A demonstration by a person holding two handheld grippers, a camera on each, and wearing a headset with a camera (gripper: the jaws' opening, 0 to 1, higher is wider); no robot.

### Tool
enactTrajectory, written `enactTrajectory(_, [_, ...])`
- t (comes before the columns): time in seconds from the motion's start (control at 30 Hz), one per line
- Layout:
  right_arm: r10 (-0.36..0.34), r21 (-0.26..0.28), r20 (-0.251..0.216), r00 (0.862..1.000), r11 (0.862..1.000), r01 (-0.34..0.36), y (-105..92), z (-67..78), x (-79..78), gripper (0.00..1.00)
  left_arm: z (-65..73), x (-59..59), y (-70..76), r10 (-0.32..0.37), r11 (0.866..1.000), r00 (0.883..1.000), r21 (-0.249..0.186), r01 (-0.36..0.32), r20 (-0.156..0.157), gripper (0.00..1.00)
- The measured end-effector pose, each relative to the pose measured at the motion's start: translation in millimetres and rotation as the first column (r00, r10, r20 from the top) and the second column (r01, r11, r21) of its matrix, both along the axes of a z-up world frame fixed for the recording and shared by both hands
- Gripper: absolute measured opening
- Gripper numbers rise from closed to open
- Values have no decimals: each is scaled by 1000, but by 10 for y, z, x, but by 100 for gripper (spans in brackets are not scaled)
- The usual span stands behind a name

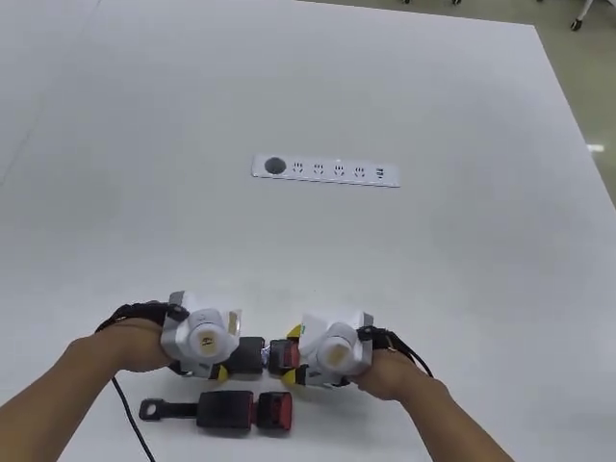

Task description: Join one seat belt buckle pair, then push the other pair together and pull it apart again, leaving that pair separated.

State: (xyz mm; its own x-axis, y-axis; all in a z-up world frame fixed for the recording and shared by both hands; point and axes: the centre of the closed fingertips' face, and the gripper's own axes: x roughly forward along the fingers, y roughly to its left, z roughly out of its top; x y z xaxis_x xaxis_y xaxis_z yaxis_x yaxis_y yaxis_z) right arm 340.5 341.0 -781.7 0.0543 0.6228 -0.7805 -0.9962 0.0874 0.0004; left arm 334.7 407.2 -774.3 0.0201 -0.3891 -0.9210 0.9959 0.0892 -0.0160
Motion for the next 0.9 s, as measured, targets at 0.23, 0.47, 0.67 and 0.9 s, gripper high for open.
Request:
enactTrajectory(0.23, [-7, -5, 0, 1000, 1000, 7, 0, 4, -10, 28, -17, 3, 8, -4, 1000, 1000, 10, 4, -4, 31])
enactTrajectory(0.47, [0, -10, 2, 1000, 1000, 0, 1, 28, -16, 29, -43, 7, 16, -5, 1000, 1000, 26, 5, -9, 31])
enactTrajectory(0.67, [9, -11, 9, 1000, 1000, -9, -6, 45, -22, 30, -65, 16, 39, 2, 1000, 1000, 10, -2, -6, 32])
enactTrajectory(0.9, [12, -37, 10, 1000, 999, -12, -60, 21, -15, 31, -33, 14, 29, -6, 1000, 1000, 25, 7, -11, 33])
